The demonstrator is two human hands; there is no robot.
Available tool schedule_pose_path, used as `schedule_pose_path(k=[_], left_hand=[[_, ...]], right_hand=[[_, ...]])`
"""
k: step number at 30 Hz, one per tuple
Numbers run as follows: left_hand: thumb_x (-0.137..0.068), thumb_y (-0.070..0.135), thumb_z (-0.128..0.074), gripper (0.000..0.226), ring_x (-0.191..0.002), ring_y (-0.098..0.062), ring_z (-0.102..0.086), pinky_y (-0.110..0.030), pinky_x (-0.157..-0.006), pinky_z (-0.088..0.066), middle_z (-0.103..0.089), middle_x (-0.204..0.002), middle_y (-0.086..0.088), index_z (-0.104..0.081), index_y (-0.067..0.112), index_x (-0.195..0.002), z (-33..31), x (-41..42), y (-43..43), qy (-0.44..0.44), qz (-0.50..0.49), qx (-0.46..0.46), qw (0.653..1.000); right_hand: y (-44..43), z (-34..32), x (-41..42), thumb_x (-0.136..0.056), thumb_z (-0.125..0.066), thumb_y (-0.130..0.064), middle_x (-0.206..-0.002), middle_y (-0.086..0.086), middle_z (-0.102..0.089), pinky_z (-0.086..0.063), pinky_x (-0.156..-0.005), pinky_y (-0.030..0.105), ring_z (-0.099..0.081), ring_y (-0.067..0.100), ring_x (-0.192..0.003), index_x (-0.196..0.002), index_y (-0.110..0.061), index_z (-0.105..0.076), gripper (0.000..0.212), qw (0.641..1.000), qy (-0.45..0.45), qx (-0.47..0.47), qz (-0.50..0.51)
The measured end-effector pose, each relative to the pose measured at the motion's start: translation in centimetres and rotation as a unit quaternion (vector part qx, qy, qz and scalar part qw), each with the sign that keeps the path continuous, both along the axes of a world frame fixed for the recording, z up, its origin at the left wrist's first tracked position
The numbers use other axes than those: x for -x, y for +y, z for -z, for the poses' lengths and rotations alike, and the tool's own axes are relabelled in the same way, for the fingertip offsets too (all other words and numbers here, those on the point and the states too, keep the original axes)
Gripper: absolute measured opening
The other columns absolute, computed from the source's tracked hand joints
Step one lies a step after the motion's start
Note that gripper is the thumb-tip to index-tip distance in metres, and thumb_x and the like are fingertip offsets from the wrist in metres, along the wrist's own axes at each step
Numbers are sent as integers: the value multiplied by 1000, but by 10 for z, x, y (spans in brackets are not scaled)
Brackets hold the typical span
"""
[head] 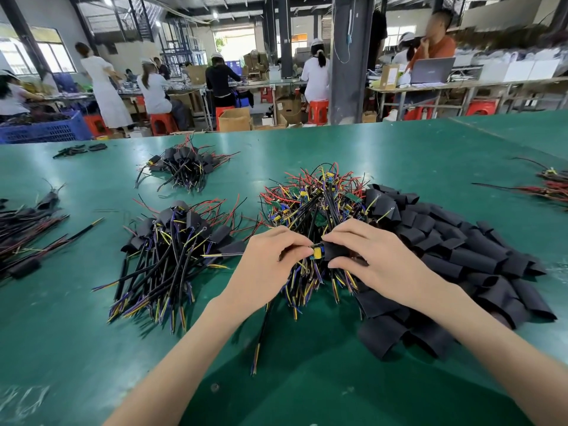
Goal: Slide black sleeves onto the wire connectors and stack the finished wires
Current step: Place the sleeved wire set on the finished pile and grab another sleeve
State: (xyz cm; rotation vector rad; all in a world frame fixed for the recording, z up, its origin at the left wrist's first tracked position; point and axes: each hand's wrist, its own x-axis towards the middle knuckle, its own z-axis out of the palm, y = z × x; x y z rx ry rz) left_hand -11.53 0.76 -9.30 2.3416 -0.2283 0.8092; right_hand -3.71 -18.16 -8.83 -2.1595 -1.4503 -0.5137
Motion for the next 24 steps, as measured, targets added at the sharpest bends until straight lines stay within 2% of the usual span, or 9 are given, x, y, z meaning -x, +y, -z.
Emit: schedule_pose_path(k=[4,6,9,13,18,20,24], left_hand=[[-84,9,-69,5,-73,2,-53,-6,-69,-34,-60,-77,10,-73,9,-87,2,0,-4,5,-3,15,1000],[-83,7,-69,7,-74,-1,-55,-6,-69,-37,-63,-78,7,-71,10,-89,3,0,-7,11,1,40,999],[-83,4,-68,25,-70,1,-57,-6,-69,-40,-65,-76,7,-59,24,-96,4,1,-10,34,18,102,994],[-83,2,-67,39,-66,3,-55,-6,-68,-40,-63,-74,9,-48,35,-94,4,2,-14,41,19,111,993],[-83,4,-67,22,-67,3,-52,-7,-66,-38,-59,-71,10,-57,21,-93,4,2,-15,40,1,76,996],[-84,9,-68,11,-68,-2,-52,-11,-66,-39,-60,-72,6,-63,14,-92,4,1,-13,42,-21,44,998],[-83,9,-69,3,-69,-6,-49,-8,-67,-36,-57,-77,2,-68,9,-85,-1,0,-7,29,-23,-13,999]], right_hand=[[1,1,2,-84,-70,-22,-107,1,-60,-49,-73,27,-58,13,-83,-114,-9,-64,34,999,-53,6,4],[2,2,3,-84,-70,-22,-107,3,-60,-51,-72,30,-60,16,-84,-114,-8,-64,33,998,-60,4,-2],[3,4,4,-85,-70,-21,-107,5,-60,-54,-68,33,-61,19,-81,-114,-7,-64,33,998,-62,3,-13],[4,6,5,-85,-70,-23,-107,4,-60,-51,-68,29,-58,15,-78,-114,-8,-64,34,998,-62,0,-16],[5,8,4,-85,-69,-21,-106,4,-61,-52,-68,30,-57,14,-78,-113,-7,-65,32,997,-70,-12,-17],[5,8,4,-86,-68,-21,-107,5,-61,-54,-71,34,-61,19,-84,-113,-6,-64,31,997,-68,-20,-19],[8,10,3,-88,-63,-23,-113,5,-58,-52,-80,38,-60,20,-96,-118,-6,-61,34,997,-56,-50,-27]])
